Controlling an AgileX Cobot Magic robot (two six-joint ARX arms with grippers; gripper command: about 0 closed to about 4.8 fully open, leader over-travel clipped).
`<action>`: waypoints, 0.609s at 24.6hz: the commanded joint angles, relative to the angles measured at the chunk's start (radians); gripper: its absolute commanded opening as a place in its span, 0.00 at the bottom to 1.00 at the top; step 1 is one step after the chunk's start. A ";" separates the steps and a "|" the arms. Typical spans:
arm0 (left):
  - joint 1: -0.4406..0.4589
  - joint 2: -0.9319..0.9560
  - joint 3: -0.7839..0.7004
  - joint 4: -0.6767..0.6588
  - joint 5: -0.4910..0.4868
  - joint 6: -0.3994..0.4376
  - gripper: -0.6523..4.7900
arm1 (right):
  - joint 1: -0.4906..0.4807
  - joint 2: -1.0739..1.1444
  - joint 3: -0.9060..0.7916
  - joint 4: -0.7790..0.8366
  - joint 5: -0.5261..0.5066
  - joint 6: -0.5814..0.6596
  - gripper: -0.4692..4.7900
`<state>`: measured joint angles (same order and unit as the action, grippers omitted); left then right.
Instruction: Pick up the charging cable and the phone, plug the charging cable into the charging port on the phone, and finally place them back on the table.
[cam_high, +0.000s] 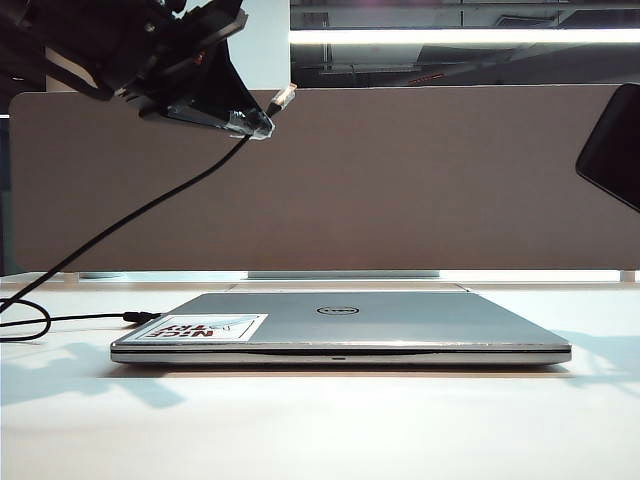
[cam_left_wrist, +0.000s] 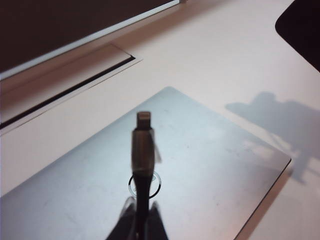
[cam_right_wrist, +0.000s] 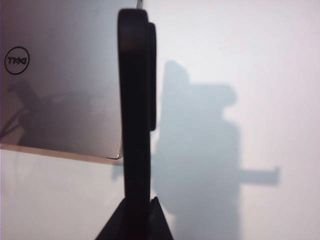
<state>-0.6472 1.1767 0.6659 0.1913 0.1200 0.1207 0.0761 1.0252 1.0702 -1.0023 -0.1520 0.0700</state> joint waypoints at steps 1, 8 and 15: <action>-0.001 -0.002 0.006 0.021 0.002 0.053 0.11 | 0.008 -0.006 0.010 0.032 -0.003 0.002 0.08; -0.001 -0.002 0.006 0.034 0.002 0.082 0.11 | 0.011 -0.006 0.010 0.034 -0.002 0.008 0.08; -0.001 -0.002 0.006 0.035 0.002 0.108 0.11 | 0.011 -0.005 0.010 0.042 0.005 0.008 0.08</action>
<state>-0.6468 1.1770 0.6659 0.2066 0.1200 0.2237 0.0864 1.0252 1.0702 -0.9989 -0.1448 0.0746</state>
